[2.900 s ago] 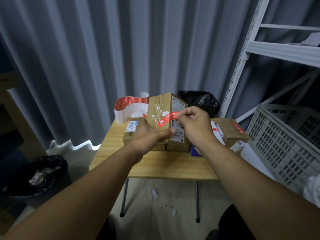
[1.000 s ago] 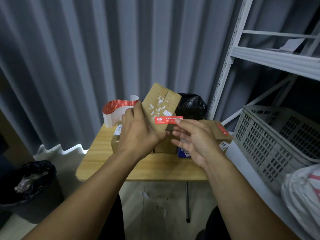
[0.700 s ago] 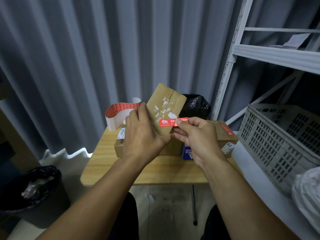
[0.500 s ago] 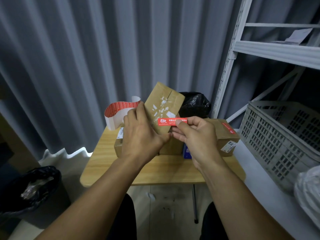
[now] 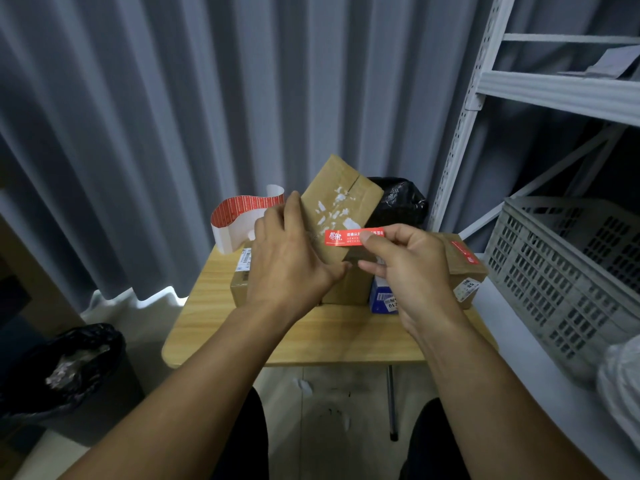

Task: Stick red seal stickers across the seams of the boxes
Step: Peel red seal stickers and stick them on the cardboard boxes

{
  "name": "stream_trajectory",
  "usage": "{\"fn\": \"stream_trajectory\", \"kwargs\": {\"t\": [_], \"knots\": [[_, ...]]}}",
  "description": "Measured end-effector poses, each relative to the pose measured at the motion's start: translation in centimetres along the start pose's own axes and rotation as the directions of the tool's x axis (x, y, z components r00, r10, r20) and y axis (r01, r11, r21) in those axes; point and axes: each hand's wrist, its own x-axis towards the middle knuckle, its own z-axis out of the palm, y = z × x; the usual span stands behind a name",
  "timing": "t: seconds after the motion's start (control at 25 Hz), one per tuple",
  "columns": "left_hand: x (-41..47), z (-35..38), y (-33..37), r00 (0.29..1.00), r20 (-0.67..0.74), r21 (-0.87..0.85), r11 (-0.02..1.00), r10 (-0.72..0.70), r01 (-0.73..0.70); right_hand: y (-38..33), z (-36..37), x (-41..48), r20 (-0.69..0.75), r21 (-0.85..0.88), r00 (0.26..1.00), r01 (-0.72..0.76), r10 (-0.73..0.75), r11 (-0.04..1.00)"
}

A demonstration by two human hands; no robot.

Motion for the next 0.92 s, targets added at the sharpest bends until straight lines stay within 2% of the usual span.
{"fn": "stream_trajectory", "kwargs": {"t": [0.28,0.68,0.8,0.92], "knots": [[0.2,-0.5,0.6,1.0,0.004,0.028,0.999,0.024,-0.024,-0.5,0.1,-0.6,-0.032,-0.06,0.998,0.054,-0.056,0.997],[-0.4,-1.1,1.0,0.999,0.013,0.054,0.998,0.042,-0.043,-1.3,0.0,-1.9,-0.029,-0.036,0.996,0.08,-0.081,0.996],[-0.4,-1.2,1.3,0.999,0.017,0.054,0.997,0.051,-0.052,-1.7,0.1,-2.5,-0.025,-0.005,0.995,0.1,-0.1,0.995],[-0.2,-1.6,0.9,0.999,0.046,0.07,0.997,0.029,-0.033,-2.4,-0.5,-2.6,-0.102,0.079,0.984,0.157,-0.149,0.984]]}}
